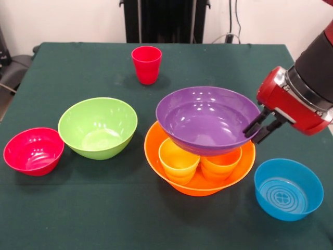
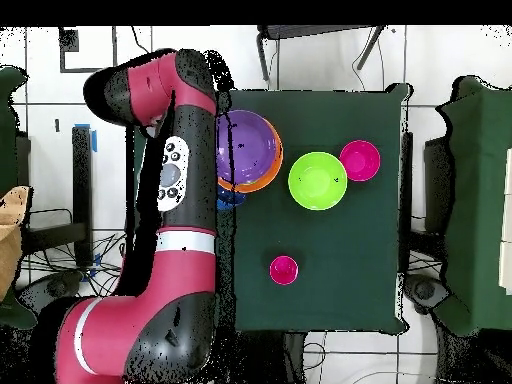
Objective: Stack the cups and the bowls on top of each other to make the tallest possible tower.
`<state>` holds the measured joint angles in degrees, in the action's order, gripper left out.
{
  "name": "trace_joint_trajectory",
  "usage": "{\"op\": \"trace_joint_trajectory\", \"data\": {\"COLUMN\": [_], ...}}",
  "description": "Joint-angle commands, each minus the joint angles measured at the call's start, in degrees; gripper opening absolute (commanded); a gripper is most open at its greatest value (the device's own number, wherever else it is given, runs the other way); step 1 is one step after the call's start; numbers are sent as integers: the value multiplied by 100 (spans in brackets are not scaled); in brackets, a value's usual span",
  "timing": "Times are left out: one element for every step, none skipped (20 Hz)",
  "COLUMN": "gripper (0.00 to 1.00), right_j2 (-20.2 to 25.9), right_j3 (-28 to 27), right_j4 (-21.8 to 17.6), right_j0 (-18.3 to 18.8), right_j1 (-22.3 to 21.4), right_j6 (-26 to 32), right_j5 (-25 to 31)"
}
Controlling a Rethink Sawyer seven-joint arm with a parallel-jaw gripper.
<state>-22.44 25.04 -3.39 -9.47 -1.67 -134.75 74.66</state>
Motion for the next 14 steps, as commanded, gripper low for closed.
{"op": "trace_joint_trajectory", "data": {"gripper": [0,0,0,0,0,0,0,0,0,0,0,0,0,0], "right_j2": [20,13,23,26,15,21,59,75,111,163,213,259,288,317], "right_j3": [547,540,531,515,426,379,347,340,333,357,369,379,373,367], "right_j4": [-210,-194,-167,-159,-178,-180,-136,-121,-88,-41,6,50,91,131], "right_j0": [-161,-166,-165,-163,-158,-151,-133,-130,-118,-101,-84,-63,-46,-29], "right_j1": [68,82,91,109,152,177,197,209,221,224,228,230,237,243], "right_j6": [-990,-963,-911,-792,-589,-429,-337,-279,-243,-223,-209,-192,-180,-167], "right_j5": [-249,-221,-189,-155,-112,-90,-55,-74,-84,-94,-94,-88,-41,6]}}
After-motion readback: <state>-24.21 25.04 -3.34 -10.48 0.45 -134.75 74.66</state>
